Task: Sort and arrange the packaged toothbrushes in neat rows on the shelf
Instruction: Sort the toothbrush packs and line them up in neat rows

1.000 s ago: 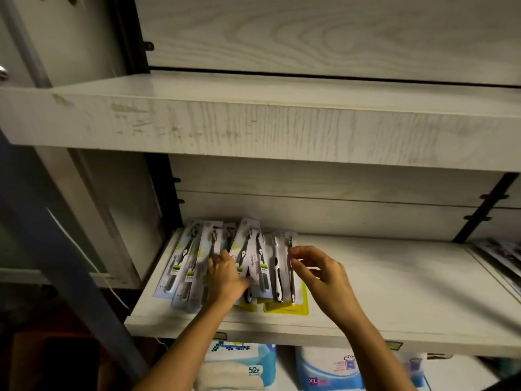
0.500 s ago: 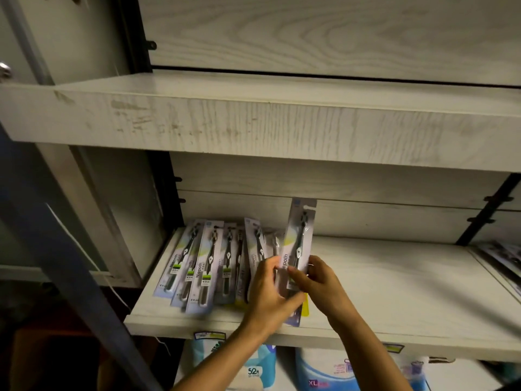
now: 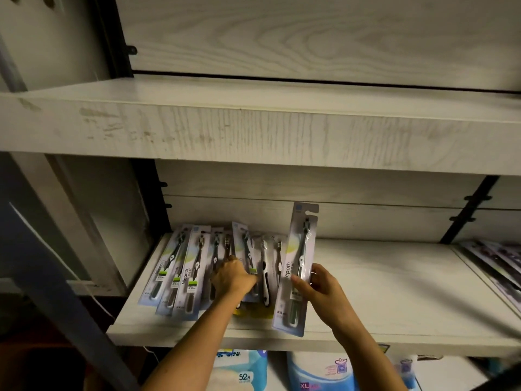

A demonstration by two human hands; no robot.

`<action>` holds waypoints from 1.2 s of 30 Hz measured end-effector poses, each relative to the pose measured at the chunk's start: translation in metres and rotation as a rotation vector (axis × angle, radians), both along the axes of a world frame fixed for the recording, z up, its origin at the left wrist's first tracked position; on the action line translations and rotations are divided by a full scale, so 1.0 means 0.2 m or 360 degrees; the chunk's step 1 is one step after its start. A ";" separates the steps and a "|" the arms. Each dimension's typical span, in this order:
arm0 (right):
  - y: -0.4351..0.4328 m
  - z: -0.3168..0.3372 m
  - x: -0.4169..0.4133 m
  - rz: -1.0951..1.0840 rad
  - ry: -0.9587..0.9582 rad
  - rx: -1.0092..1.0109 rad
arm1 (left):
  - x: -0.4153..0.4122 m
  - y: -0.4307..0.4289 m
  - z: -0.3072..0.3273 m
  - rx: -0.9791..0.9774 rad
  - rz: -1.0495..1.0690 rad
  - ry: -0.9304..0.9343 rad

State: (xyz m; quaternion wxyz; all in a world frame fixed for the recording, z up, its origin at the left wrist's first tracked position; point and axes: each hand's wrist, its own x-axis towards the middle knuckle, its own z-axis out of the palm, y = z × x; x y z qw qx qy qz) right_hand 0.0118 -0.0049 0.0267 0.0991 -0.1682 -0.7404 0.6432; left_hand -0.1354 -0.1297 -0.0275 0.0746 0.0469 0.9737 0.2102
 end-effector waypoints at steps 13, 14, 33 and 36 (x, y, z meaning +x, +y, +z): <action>0.05 0.05 0.01 0.0022 -0.0011 0.0003 | 0.12 -0.12 0.13 0.0537 -0.0119 0.0244; 0.05 0.05 0.02 0.0022 0.0009 -0.0012 | 0.16 -0.16 0.13 0.0768 -0.0167 0.0232; 0.53 0.10 0.56 0.0005 0.0338 0.0030 | 0.85 0.24 0.34 0.1759 -0.0583 -0.0567; 0.75 0.09 0.71 0.0070 0.0353 0.0081 | 1.02 0.44 0.32 0.1812 -0.0558 -0.0542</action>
